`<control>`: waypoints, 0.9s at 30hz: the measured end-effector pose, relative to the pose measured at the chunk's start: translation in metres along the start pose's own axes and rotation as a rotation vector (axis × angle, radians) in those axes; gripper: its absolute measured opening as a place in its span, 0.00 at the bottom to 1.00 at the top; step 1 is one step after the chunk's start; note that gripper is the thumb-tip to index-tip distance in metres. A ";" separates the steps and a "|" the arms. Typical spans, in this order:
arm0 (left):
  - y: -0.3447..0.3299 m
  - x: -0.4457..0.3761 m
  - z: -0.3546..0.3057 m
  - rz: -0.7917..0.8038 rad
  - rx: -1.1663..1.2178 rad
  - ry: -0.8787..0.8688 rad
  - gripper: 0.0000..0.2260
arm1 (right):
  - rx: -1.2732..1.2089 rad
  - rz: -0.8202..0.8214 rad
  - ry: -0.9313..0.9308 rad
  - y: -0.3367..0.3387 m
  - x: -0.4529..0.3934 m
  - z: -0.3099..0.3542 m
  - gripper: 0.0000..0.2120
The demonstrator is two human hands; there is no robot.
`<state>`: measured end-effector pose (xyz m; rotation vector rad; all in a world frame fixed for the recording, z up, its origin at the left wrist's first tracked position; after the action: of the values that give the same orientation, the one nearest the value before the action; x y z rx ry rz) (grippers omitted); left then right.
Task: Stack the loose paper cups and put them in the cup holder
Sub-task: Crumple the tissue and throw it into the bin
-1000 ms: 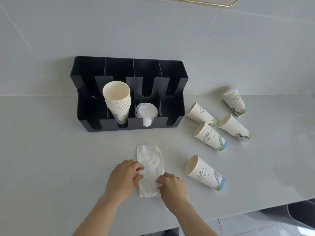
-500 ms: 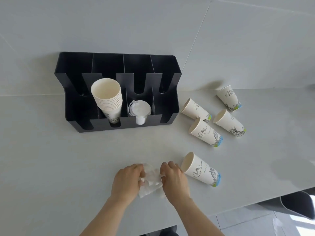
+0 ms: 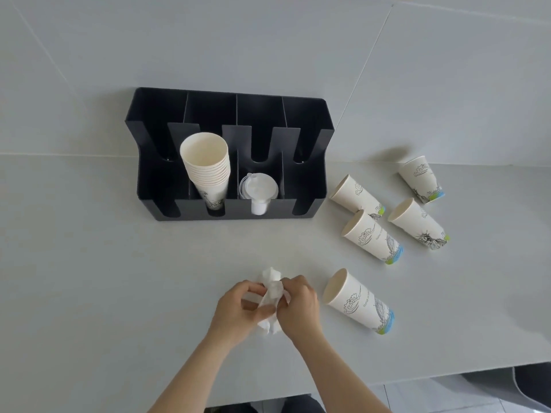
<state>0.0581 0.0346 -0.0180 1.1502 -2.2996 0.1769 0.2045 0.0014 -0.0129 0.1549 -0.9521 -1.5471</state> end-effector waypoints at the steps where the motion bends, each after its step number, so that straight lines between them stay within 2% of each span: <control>1: -0.002 0.003 -0.002 0.032 0.026 -0.006 0.15 | -0.002 0.011 -0.002 0.003 -0.001 -0.001 0.07; 3: -0.005 0.008 -0.007 0.063 0.029 -0.005 0.19 | -0.046 0.043 -0.005 0.011 -0.004 -0.001 0.06; 5: -0.010 0.011 -0.010 0.014 -0.018 0.004 0.17 | -0.113 0.103 0.017 0.018 -0.008 0.001 0.05; 9: -0.025 0.015 -0.018 -0.246 -0.061 0.019 0.20 | -0.225 0.277 0.090 0.031 -0.008 0.008 0.12; 11: -0.031 0.020 -0.022 -0.350 -0.070 0.023 0.21 | -0.289 0.374 0.114 0.038 -0.005 0.009 0.11; 16: -0.037 0.034 -0.027 -0.556 -0.309 0.039 0.16 | -0.333 0.559 0.251 0.043 -0.002 0.010 0.05; 20: -0.042 0.055 -0.010 -0.530 -0.052 0.066 0.14 | -0.323 0.620 0.272 0.033 0.000 0.015 0.02; 23: -0.042 0.080 0.002 -0.613 0.013 0.077 0.14 | -0.258 0.660 0.299 0.015 0.007 0.023 0.05; 27: -0.034 0.114 0.024 -0.765 0.085 0.118 0.13 | -0.179 0.735 0.350 -0.022 0.027 0.037 0.04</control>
<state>0.0201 -0.0748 0.0189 1.9086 -1.6190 0.0461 0.1592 -0.0070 0.0084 -0.0525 -0.4987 -0.8754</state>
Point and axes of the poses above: each hand's wrist, its own x-axis away from the middle knuckle, its own y-axis out of the back of the hand, z = x × y, the point moved 3 cm from there along -x, towards the middle knuckle, and after that the axes turned 13 degrees about z, right-handed, at the moved point
